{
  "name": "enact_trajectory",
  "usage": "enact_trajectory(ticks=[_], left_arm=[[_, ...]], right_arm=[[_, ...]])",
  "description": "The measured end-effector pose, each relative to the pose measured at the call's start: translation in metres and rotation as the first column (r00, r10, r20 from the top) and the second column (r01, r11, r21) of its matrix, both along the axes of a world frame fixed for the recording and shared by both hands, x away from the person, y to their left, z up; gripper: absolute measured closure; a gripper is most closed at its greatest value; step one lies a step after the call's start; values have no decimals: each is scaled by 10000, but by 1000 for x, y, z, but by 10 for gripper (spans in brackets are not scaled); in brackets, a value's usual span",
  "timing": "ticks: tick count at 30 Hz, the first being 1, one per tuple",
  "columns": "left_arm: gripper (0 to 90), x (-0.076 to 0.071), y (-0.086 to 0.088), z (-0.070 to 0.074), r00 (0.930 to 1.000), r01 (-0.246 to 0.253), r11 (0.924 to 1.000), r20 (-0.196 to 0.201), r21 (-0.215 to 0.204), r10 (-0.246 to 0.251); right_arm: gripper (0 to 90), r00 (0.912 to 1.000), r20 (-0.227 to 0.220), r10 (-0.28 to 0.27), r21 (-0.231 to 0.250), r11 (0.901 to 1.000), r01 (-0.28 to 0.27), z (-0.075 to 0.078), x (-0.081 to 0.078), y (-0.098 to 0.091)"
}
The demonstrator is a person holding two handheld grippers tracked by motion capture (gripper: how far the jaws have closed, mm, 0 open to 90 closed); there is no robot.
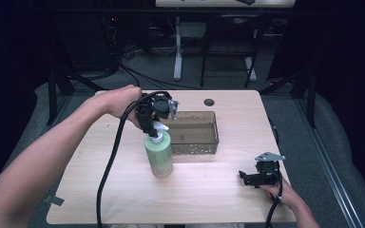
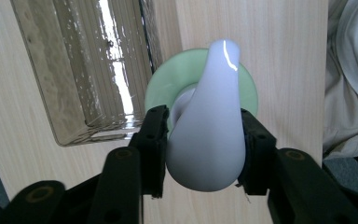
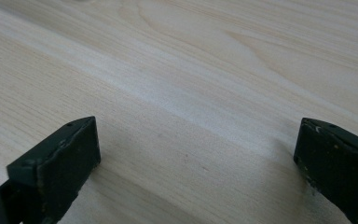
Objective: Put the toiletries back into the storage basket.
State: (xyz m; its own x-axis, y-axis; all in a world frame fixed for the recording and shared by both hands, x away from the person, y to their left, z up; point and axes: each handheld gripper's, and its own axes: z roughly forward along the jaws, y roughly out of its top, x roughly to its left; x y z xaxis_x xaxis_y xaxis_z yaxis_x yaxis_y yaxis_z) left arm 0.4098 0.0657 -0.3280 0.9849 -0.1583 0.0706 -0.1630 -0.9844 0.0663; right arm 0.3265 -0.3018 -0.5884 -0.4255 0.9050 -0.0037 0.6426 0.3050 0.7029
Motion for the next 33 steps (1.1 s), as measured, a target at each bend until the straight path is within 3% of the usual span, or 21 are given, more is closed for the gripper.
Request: enact_trajectory(ticks=[33], left_arm=[[631, -6, -1, 8, 9980, 590, 9969, 190, 512, -601]], right_arm=[[0, 10000, -5, 39, 28, 10000, -39, 0, 0, 0]])
